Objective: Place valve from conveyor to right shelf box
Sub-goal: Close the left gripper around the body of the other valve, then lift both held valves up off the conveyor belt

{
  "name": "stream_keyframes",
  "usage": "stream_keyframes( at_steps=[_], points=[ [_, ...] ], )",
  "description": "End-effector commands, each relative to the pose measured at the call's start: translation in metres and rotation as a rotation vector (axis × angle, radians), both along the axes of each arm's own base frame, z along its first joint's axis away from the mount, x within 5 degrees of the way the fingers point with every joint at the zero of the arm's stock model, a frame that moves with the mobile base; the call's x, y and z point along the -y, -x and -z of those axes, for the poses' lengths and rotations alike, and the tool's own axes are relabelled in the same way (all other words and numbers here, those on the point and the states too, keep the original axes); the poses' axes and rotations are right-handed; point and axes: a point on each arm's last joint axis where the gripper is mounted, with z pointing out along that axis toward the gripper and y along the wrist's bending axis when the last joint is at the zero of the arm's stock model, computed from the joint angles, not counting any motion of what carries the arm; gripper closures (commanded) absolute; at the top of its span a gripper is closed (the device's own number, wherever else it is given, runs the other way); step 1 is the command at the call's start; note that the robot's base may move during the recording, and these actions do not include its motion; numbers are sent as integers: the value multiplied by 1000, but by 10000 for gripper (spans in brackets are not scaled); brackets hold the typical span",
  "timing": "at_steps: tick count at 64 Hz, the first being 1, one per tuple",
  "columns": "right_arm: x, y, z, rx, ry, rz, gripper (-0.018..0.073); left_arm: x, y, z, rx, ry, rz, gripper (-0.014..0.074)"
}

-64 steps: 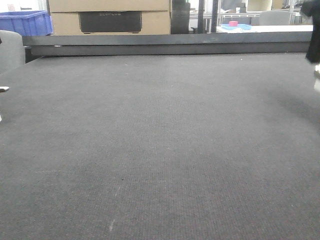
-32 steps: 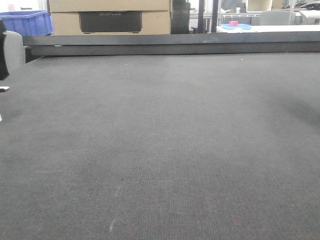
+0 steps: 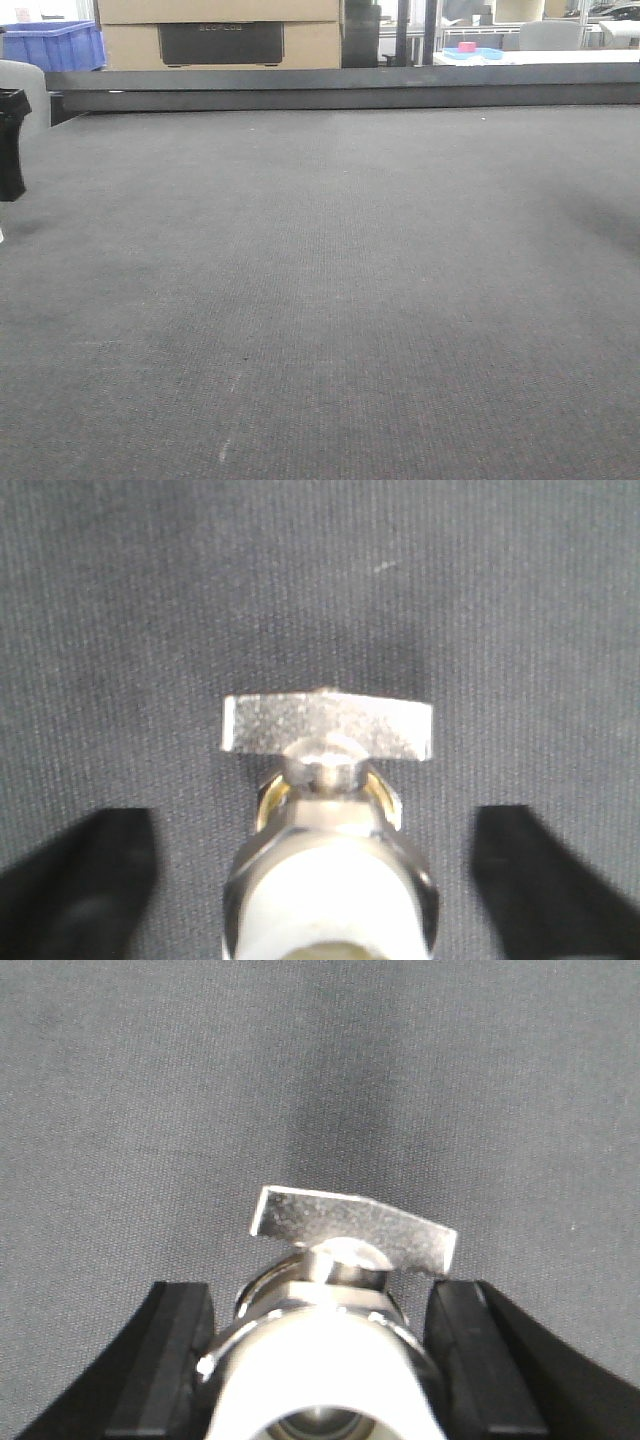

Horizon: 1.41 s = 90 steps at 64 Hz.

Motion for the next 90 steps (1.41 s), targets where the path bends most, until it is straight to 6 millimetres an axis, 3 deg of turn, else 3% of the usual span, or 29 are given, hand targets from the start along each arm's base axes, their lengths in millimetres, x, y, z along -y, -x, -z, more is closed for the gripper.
stream_keyframes(
  at_steps=[1,3,9,21,35,47,63,75,90],
  points=[
    [0,0,-9,67,0,2,713,-1,-2,-5,32,4,-4,352],
    [0,0,-9,67,0,2,713,-1,-2,-5,33,4,-4,492],
    [0,0,-9,67,0,2,713,0,0,-4,13,6,-4,708],
    [1,2,-11,74,0,2,713,2,12,-22,-2,9,-2,708],
    [1,15,-33,179,-6,7,713,16,43,-93,201,-8,26,708],
    [3,39,-60,299,-13,10,713,27,84,-153,399,-7,30,708],
    [5,78,-96,461,-22,13,713,29,147,-212,634,-16,25,708],
    [7,106,-116,576,-30,17,713,30,196,-235,773,-23,25,708],
    [9,136,-124,661,-35,20,713,32,238,-225,882,-28,23,708]
  ],
)
